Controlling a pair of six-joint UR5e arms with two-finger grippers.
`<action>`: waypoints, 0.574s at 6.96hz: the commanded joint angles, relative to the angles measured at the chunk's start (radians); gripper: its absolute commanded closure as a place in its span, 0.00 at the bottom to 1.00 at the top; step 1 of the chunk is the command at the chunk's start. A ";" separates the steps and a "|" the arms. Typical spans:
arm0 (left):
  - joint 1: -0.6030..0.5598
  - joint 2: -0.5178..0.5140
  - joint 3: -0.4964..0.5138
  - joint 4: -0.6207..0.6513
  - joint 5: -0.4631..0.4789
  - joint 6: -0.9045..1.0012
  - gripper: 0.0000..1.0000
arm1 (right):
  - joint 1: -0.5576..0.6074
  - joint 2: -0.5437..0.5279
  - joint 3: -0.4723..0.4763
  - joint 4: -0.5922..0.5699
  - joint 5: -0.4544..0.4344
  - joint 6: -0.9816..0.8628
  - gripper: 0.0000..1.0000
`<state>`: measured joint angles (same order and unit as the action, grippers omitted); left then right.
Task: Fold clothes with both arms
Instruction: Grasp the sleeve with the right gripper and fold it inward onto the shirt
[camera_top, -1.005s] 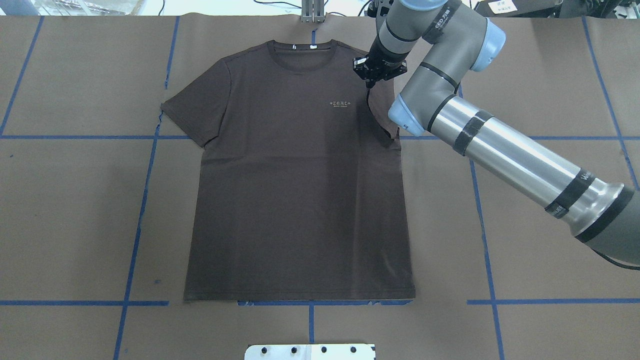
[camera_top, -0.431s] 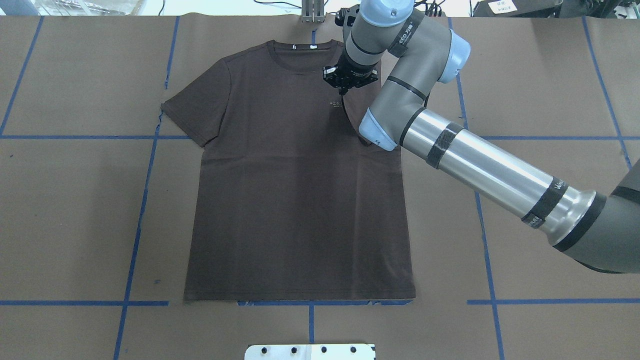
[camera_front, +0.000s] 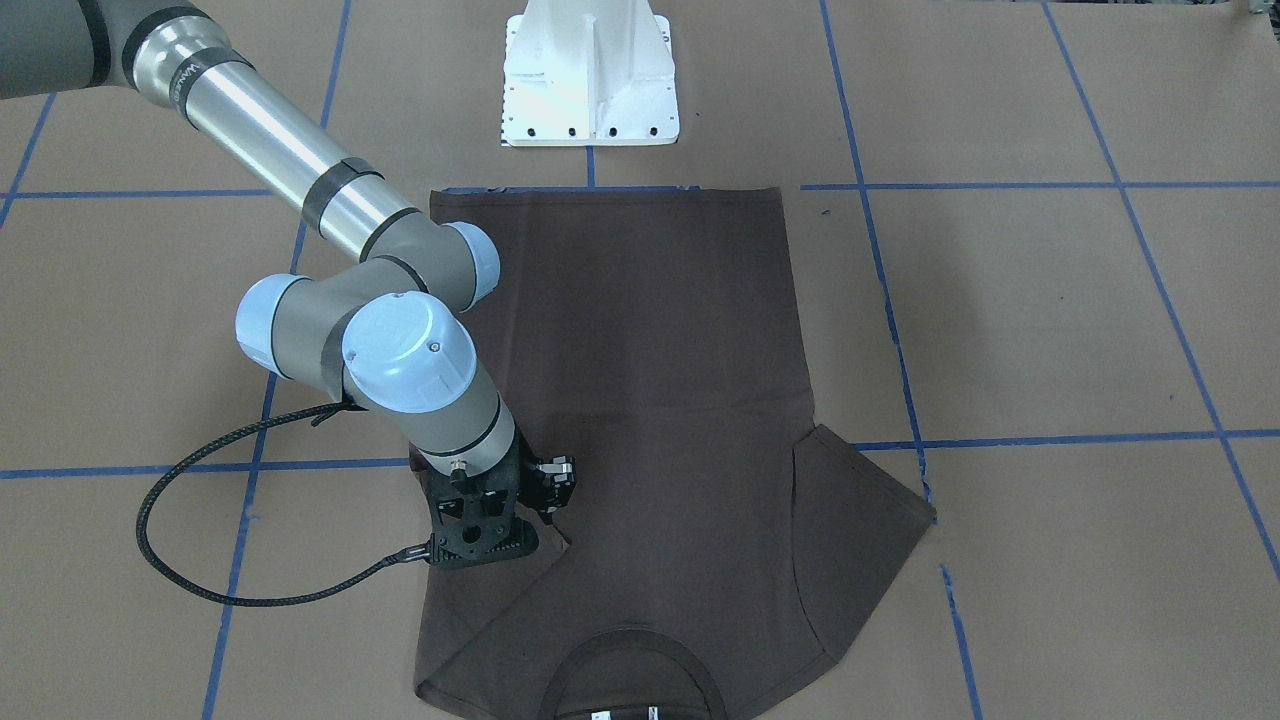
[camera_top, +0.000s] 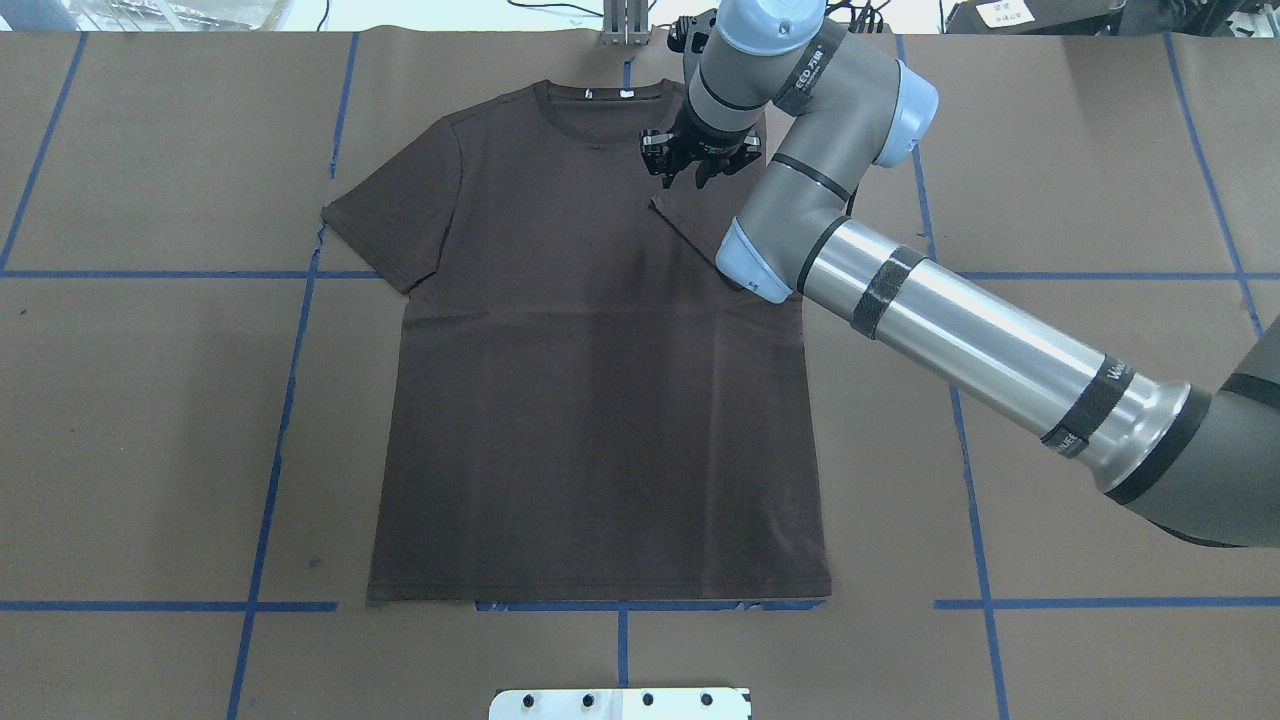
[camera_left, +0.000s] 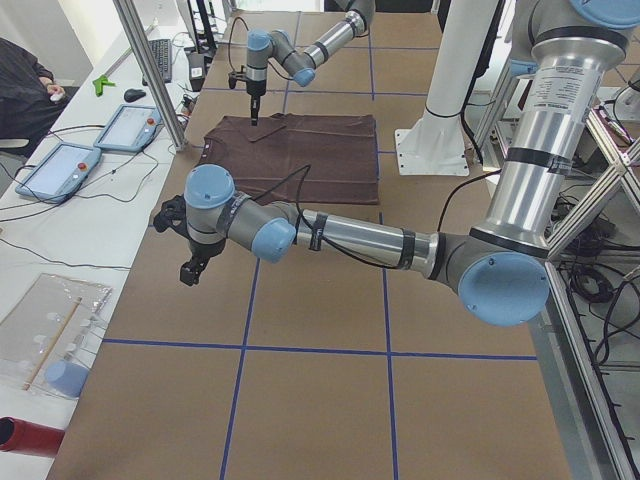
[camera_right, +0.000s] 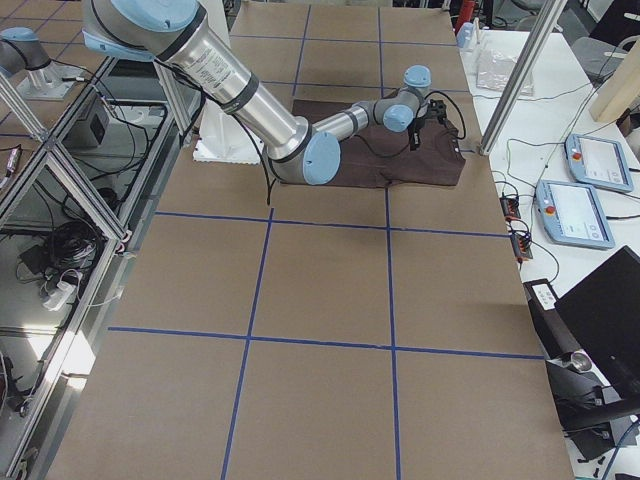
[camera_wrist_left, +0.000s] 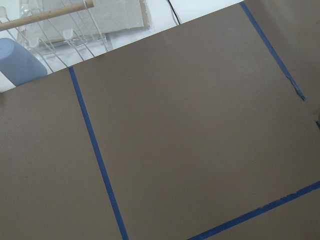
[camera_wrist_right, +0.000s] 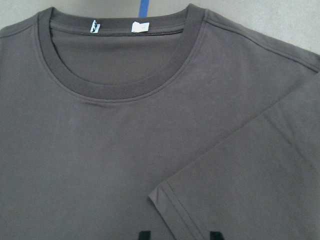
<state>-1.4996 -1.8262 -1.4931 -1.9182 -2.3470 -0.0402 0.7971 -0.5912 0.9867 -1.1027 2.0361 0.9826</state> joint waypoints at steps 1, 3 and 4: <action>0.080 -0.059 0.023 -0.077 0.009 -0.207 0.00 | 0.017 -0.019 0.036 -0.050 0.024 -0.001 0.00; 0.290 -0.088 0.025 -0.264 0.180 -0.602 0.00 | 0.094 -0.106 0.184 -0.243 0.116 -0.101 0.00; 0.374 -0.126 0.027 -0.277 0.269 -0.710 0.00 | 0.143 -0.181 0.273 -0.331 0.149 -0.173 0.00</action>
<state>-1.2328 -1.9161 -1.4684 -2.1493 -2.1759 -0.5866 0.8861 -0.6940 1.1601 -1.3286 2.1401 0.8876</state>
